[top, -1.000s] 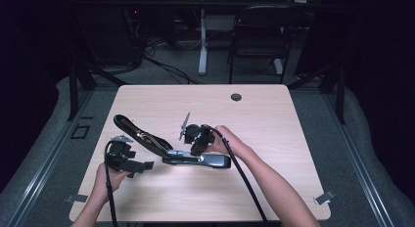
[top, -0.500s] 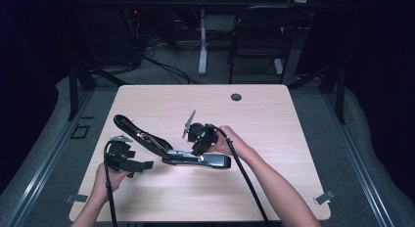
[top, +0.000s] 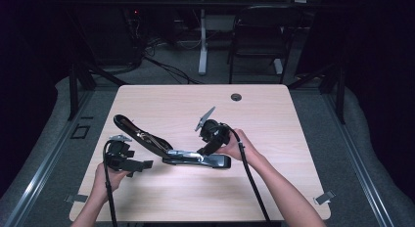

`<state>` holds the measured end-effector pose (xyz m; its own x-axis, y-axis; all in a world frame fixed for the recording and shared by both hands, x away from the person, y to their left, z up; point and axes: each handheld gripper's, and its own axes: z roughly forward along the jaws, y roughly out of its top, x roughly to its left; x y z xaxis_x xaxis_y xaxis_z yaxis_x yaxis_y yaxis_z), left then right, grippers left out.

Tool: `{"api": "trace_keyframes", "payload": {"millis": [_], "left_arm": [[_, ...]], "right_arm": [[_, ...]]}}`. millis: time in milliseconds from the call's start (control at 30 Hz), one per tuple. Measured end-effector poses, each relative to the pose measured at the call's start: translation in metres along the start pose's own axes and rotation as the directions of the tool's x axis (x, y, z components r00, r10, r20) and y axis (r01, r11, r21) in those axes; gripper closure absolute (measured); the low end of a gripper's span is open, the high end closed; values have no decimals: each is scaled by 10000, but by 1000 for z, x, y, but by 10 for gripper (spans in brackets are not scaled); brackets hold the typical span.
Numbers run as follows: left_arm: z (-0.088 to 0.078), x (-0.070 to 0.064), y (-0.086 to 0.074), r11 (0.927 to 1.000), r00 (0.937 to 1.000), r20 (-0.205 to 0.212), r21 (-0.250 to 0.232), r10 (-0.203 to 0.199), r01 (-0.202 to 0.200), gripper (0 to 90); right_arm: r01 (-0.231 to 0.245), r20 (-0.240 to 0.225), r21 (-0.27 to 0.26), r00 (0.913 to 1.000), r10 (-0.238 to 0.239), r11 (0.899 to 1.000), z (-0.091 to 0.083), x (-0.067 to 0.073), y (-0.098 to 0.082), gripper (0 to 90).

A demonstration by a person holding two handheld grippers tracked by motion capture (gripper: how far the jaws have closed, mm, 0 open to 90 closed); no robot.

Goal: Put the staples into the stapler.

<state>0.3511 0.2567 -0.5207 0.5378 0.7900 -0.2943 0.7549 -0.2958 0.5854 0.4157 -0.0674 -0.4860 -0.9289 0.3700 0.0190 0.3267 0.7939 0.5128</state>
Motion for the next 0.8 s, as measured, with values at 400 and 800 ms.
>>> {"api": "trace_keyframes", "payload": {"millis": [400, 800], "left_arm": [[-4, 2, 1, 9999, 9998, -169, -81, -137, 136, 2], [-8, 6, 2, 9988, 9971, -597, -186, -470, 460, 48]], "right_arm": [[-720, 672, -536, 9949, 755, 9960, -24, 3, -19, 299], [-999, 1119, -655, 9880, 1068, 9928, -30, 7, -24, 342]]}}
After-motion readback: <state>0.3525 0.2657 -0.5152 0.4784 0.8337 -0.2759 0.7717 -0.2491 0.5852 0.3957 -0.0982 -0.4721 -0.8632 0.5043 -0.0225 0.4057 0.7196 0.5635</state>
